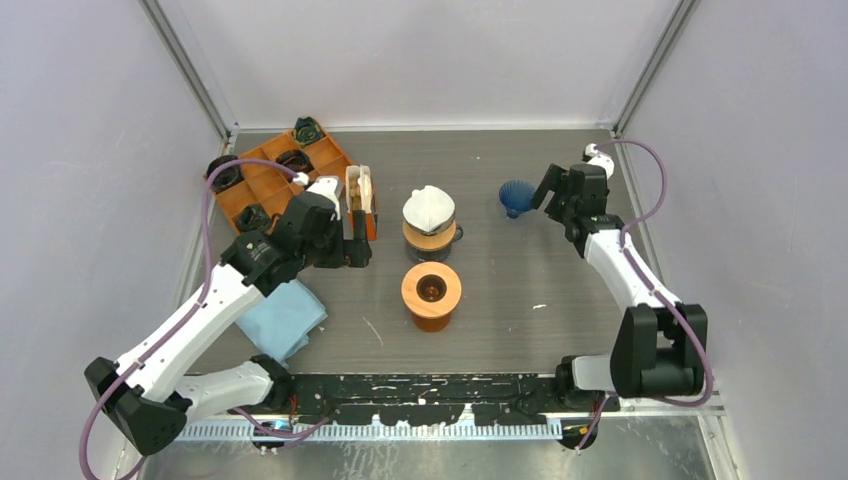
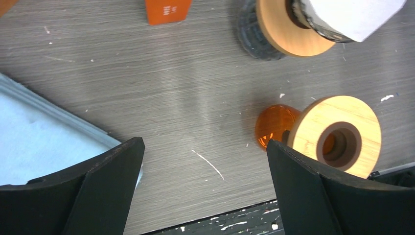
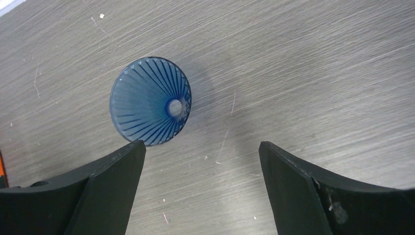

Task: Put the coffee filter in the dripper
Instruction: Pick up the coffee dripper from the center of the board, then press the coffee dripper onto the connecting ring, then pick up the coffee filter from the coffee filter holder.

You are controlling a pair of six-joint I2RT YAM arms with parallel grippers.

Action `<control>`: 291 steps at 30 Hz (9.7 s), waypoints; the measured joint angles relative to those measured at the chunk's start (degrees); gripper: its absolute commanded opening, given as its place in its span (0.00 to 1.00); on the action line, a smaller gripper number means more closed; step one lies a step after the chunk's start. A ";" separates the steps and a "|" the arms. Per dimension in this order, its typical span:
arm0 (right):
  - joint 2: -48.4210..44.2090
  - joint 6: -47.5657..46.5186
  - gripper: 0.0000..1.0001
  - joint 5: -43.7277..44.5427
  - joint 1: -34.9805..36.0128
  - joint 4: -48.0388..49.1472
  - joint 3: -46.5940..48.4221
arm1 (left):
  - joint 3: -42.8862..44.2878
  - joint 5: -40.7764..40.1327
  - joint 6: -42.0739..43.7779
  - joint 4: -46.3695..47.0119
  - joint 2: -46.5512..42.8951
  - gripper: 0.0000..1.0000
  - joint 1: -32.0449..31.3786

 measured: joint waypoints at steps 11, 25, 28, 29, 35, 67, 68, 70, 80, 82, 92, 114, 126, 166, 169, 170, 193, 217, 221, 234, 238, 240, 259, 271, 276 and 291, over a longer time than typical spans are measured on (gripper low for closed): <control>13.42 3.78 0.76 -13.00 -7.10 6.67 2.97 | -5.20 0.02 0.00 0.22 -4.24 0.99 5.40; 25.20 6.16 0.44 -25.03 -8.98 13.35 5.53 | -9.01 1.57 -0.48 1.36 -4.85 0.99 7.41; 26.23 6.78 0.33 -26.62 -8.98 14.29 5.86 | -9.38 1.77 -0.68 1.38 -5.14 0.99 7.41; 26.43 6.93 0.29 -26.91 -8.98 14.60 5.90 | -9.40 1.81 -0.90 1.42 -5.25 0.99 7.41; 26.86 7.41 0.11 -28.50 -8.98 15.12 6.05 | -9.44 2.21 -1.57 1.53 -6.08 0.99 7.41; -2.47 6.60 0.02 -31.28 -3.89 -6.19 0.57 | -10.95 15.10 -7.54 7.08 -6.14 0.99 7.45; -3.32 6.51 0.02 -31.26 -2.62 -7.06 0.55 | -10.95 15.65 -7.72 7.26 -5.99 1.00 7.45; -5.11 6.19 0.02 -31.10 -0.17 -8.68 0.55 | -11.04 16.72 -7.98 7.63 -5.75 1.00 7.45; -8.55 3.91 0.02 -29.66 10.29 -17.55 4.87 | -12.46 21.24 -11.30 9.46 -5.11 0.99 7.45; -8.85 3.67 0.02 -29.53 12.52 -18.67 5.84 | -12.74 22.05 -12.07 10.19 -4.76 0.99 7.45; -9.46 2.05 0.02 -29.38 19.34 -23.69 10.10 | -12.76 23.65 -13.77 11.37 -4.48 0.96 7.45; -6.23 1.97 0.02 -24.39 35.74 -26.97 12.37 | -12.76 26.62 -18.53 14.27 -5.35 0.86 6.36; -4.76 1.33 0.02 -20.74 37.44 -27.50 12.37 | -12.07 26.12 -19.82 14.47 -4.28 0.75 2.01; -2.67 -0.79 0.01 -17.00 40.65 -26.84 11.80 | -7.48 25.09 -19.87 17.00 5.60 0.21 -6.78; -2.67 -0.81 0.01 -16.65 40.85 -25.92 11.34 | -6.84 24.44 -19.23 16.26 6.05 0.21 -7.34; -2.67 -0.83 0.01 -16.65 40.89 -25.55 11.08 | -6.78 24.20 -19.15 16.02 6.21 0.21 -7.50; -2.16 -0.68 0.07 -14.82 41.92 -22.82 8.87 | -4.98 19.89 -17.46 13.49 8.24 0.24 -9.70; -0.90 -3.48 0.40 -12.44 42.91 -33.07 15.93 | 1.38 13.11 -14.12 6.73 6.88 0.61 -10.25; -0.90 -3.85 0.49 -12.15 42.91 -33.66 18.03 | 2.91 11.96 -13.05 5.92 6.16 0.66 -9.77; -3.23 -5.86 0.67 -3.02 42.69 -34.01 20.96 | 6.01 9.66 -6.97 2.99 4.09 0.69 2.16; -5.31 -7.02 0.73 1.97 42.16 -33.83 20.96 | 6.51 9.51 -4.87 2.99 4.11 0.70 7.34; -6.56 -7.87 0.74 4.50 41.40 -33.33 20.72 | 6.78 9.51 -4.17 3.13 4.28 0.70 9.35; -17.99 -13.64 0.97 10.75 26.38 -23.21 4.85 | 16.15 13.57 -2.27 10.80 24.28 0.60 22.82; -21.97 -14.53 1.00 15.41 26.38 -17.73 -0.59 | 30.05 14.67 -2.73 11.93 39.34 0.60 23.58; -21.99 -15.10 1.00 16.37 26.38 -16.92 -1.14 | 33.44 14.43 -2.80 11.76 43.76 0.59 23.58; -22.18 -15.58 1.00 16.70 26.38 -16.09 -1.79 | 35.36 10.78 -2.67 11.58 47.39 0.54 23.76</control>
